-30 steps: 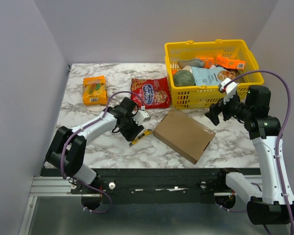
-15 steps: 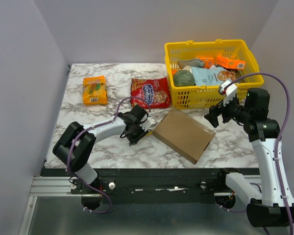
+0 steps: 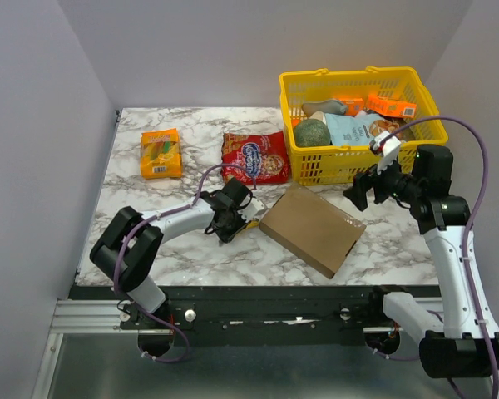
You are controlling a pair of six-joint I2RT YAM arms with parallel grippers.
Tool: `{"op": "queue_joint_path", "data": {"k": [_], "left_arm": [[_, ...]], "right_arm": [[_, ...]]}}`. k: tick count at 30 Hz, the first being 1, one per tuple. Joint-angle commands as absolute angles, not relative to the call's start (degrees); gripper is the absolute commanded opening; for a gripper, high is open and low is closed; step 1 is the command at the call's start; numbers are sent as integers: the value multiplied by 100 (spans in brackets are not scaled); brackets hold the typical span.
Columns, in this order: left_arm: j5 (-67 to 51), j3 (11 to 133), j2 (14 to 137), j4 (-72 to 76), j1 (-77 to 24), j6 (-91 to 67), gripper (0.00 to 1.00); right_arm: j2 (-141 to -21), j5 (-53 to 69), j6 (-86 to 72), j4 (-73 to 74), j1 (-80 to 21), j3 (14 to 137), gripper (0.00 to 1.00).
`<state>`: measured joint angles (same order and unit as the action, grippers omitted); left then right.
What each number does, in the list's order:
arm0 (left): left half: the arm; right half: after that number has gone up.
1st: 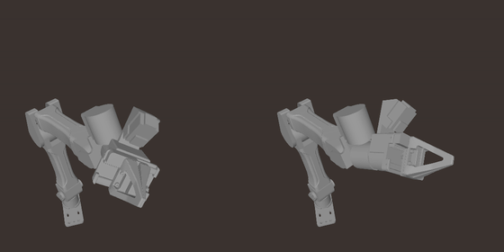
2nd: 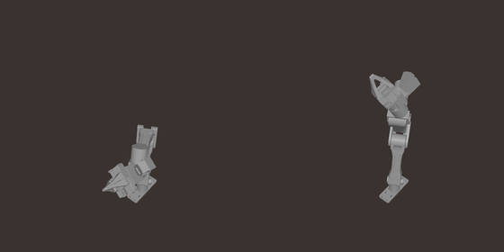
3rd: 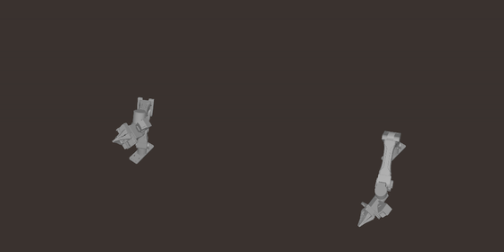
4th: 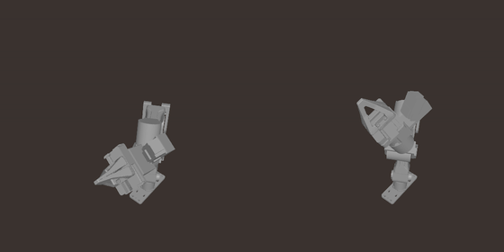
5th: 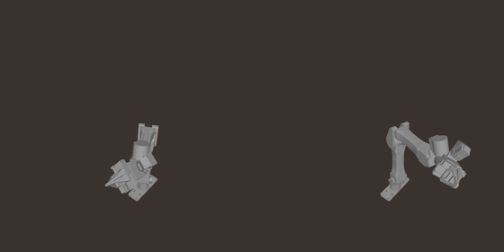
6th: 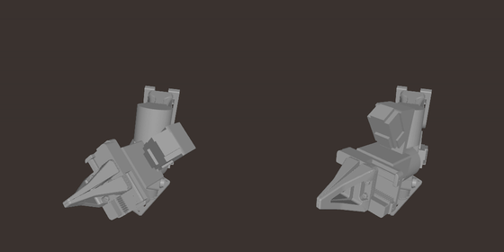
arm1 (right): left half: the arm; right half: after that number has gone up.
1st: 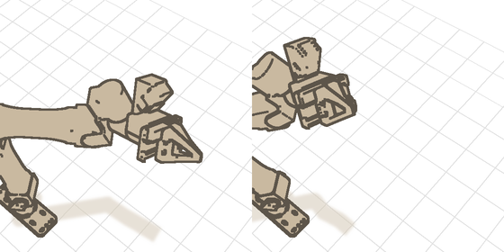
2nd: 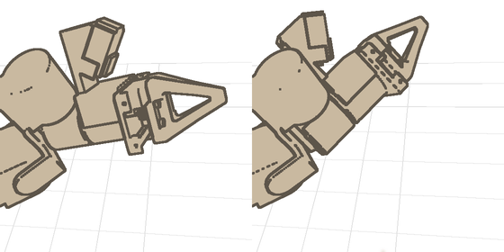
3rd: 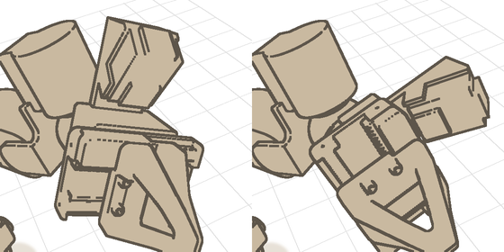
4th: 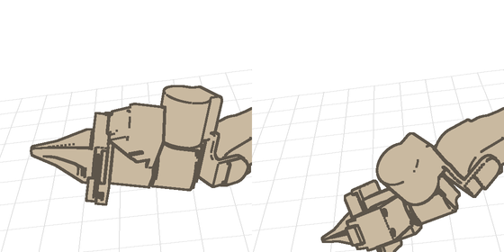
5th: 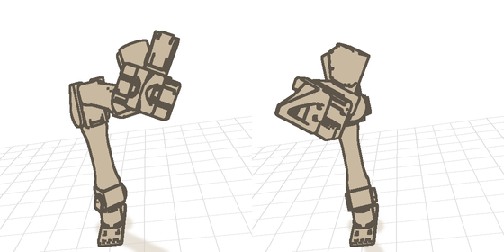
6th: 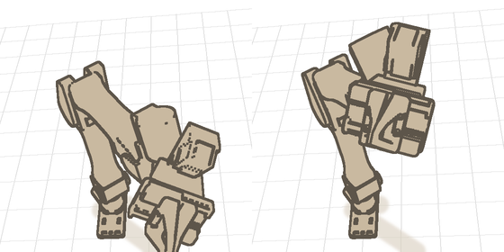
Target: Unpack the express box
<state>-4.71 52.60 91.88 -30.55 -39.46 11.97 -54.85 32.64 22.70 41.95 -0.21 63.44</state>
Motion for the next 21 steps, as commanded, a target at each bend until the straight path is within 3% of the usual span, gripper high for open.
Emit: {"op": "queue_joint_path", "data": {"k": [1, 12, 21], "left_arm": [[-273, 5063, 8579, -3340, -3902, 1379, 0], [-500, 5054, 6944, -2980, -3911, 1827, 0], [-634, 5792, 6934, -2575, -4130, 1960, 0]], "right_arm": [[-5870, 3568, 1706, 3683, -210, 6785, 96], [-7284, 4324, 1022, 3649, -1537, 7655, 92], [-8234, 4598, -412, 2857, -2478, 7813, 88]]}}
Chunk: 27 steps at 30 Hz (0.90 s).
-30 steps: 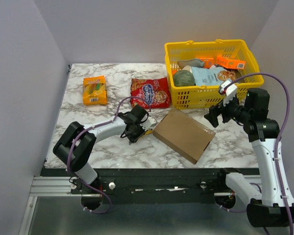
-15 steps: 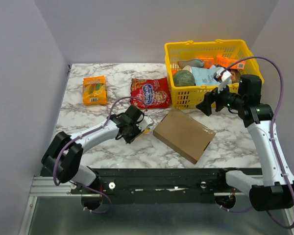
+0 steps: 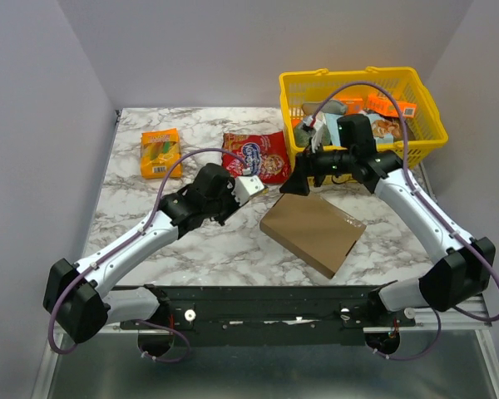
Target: Unpack the express box
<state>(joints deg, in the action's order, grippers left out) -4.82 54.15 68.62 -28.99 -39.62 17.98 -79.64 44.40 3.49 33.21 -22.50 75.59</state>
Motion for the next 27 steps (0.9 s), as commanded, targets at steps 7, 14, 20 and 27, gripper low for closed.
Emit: {"op": "queue_joint_path", "data": {"k": [7, 14, 20, 27], "left_arm": [[-492, 5932, 6979, -2443, -4219, 1890, 0], [-545, 6056, 6917, -2400, -4236, 1758, 0], [-624, 6126, 6961, -2285, -4236, 1696, 0], [-729, 6117, 6996, -2241, -4228, 1661, 0]], "right_arm": [[-8859, 4579, -659, 2725, -2698, 8208, 82], [-9053, 4535, -721, 2716, -2786, 8209, 78], [-9132, 4482, -738, 2637, -2821, 8174, 66], [-9264, 4640, -809, 2558, -2830, 8271, 52]]}}
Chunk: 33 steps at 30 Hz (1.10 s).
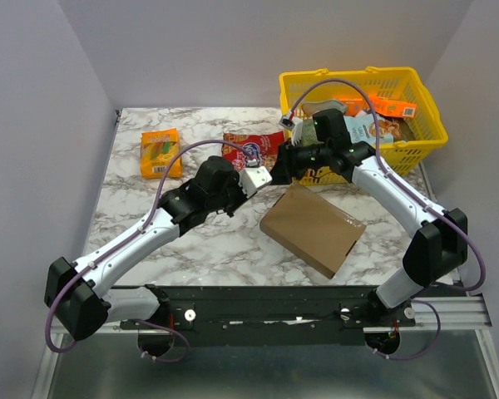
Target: Unpack the express box
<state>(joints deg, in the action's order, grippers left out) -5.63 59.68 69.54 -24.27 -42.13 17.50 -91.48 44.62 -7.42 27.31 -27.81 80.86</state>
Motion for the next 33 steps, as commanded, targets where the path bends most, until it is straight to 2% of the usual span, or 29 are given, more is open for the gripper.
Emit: {"op": "queue_joint_path", "data": {"k": [1, 3, 4, 5, 6, 7, 8, 10, 11, 15, 20, 25, 33], "left_arm": [[-721, 6126, 6996, -2250, -4236, 1679, 0], [-694, 6126, 7005, -2224, -4228, 1714, 0], [-677, 6126, 6996, -2215, -4236, 1714, 0], [-668, 6135, 6996, -2206, -4228, 1705, 0], [-651, 6152, 7005, -2215, -4236, 1696, 0], [-624, 6178, 7005, -2232, -4219, 1679, 35], [-581, 6222, 6996, -2293, -4210, 1583, 58], [-885, 6424, 6996, -2416, -4018, 1389, 83], [-1140, 6512, 6979, -2487, -3956, 1380, 86], [-2221, 6881, 6917, -2829, -3771, 1651, 90], [-3066, 6820, 7013, -2698, -3727, 2353, 88], [-3533, 7154, 7426, -2654, -3709, 2672, 74], [-3656, 7488, 7945, -2312, -3691, 2250, 66]], "right_arm": [[-9264, 4658, -809, 2549, -2830, 8244, 50], [-9272, 4693, -809, 2514, -2830, 8227, 37], [-9255, 4719, -782, 2488, -2821, 8209, 24], [-9237, 4694, -739, 2470, -2830, 8209, 1], [-9176, 4624, -703, 2478, -2830, 8209, 1], [-9124, 4475, -503, 2487, -2821, 8235, 1], [-9036, 4387, -327, 2505, -2813, 8261, 1], [-8782, 4307, 190, 2575, -2672, 8288, 0], [-8711, 4307, 306, 2619, -2585, 8305, 0], [-8412, 4649, 1017, 3039, -1961, 8376, 1], [-7779, 4851, 2724, 3121, -1934, 7955, 1], [-7471, 4957, 3172, 2830, -1969, 7682, 1], [-7418, 4931, 4007, 3120, -2127, 7761, 1]]}}
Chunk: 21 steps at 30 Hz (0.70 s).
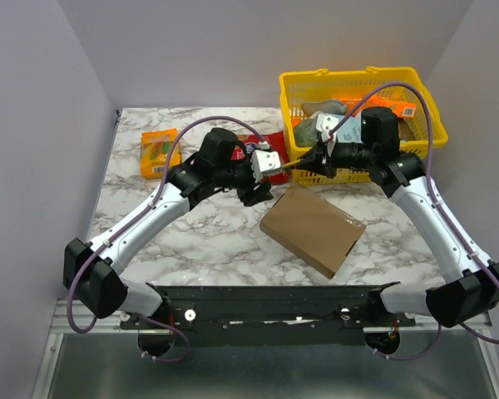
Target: Unpack the express box
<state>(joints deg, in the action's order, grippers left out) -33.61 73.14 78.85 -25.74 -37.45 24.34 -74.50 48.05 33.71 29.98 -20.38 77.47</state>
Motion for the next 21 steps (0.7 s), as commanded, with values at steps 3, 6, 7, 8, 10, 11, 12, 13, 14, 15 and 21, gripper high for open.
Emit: {"op": "queue_joint_path", "data": {"k": [3, 6, 7, 8, 10, 11, 12, 13, 14, 15, 21], "left_arm": [[-3630, 7488, 7980, -2241, -3700, 2250, 65], [-3428, 7532, 7981, -2276, -3691, 2303, 61], [-3419, 7567, 7963, -2320, -3665, 2329, 59], [-3462, 7602, 7911, -2416, -3639, 2416, 59], [-3515, 7655, 7831, -2505, -3516, 2513, 59], [-3533, 7655, 7735, -2540, -3472, 2609, 59], [-3559, 7629, 7682, -2575, -3367, 2654, 59], [-3551, 7603, 7647, -2584, -3331, 2672, 60], [-3586, 7576, 7594, -2584, -3305, 2715, 60], [-3690, 7594, 7602, -2723, -3296, 2899, 60], [-4402, 7769, 7918, -2953, -3296, 2874, 59]], "right_arm": [[-7374, 5036, 3964, 3181, -2171, 7813, 1], [-7348, 5045, 3955, 3260, -2223, 7822, 1], [-7348, 5001, 3938, 3278, -2232, 7805, 1], [-7348, 4975, 3946, 3304, -2232, 7796, 1], [-7339, 4966, 4042, 3410, -2232, 7796, 1], [-7313, 5001, 4069, 3454, -2232, 7813, 1], [-7278, 5027, 4078, 3489, -2241, 7822, 1], [-7269, 5062, 4078, 3507, -2259, 7840, 1], [-7260, 5071, 4087, 3533, -2285, 7901, 1], [-7251, 5097, 4130, 3612, -2346, 7927, 1], [-7251, 5080, 4157, 3647, -2654, 8068, 1]]}}
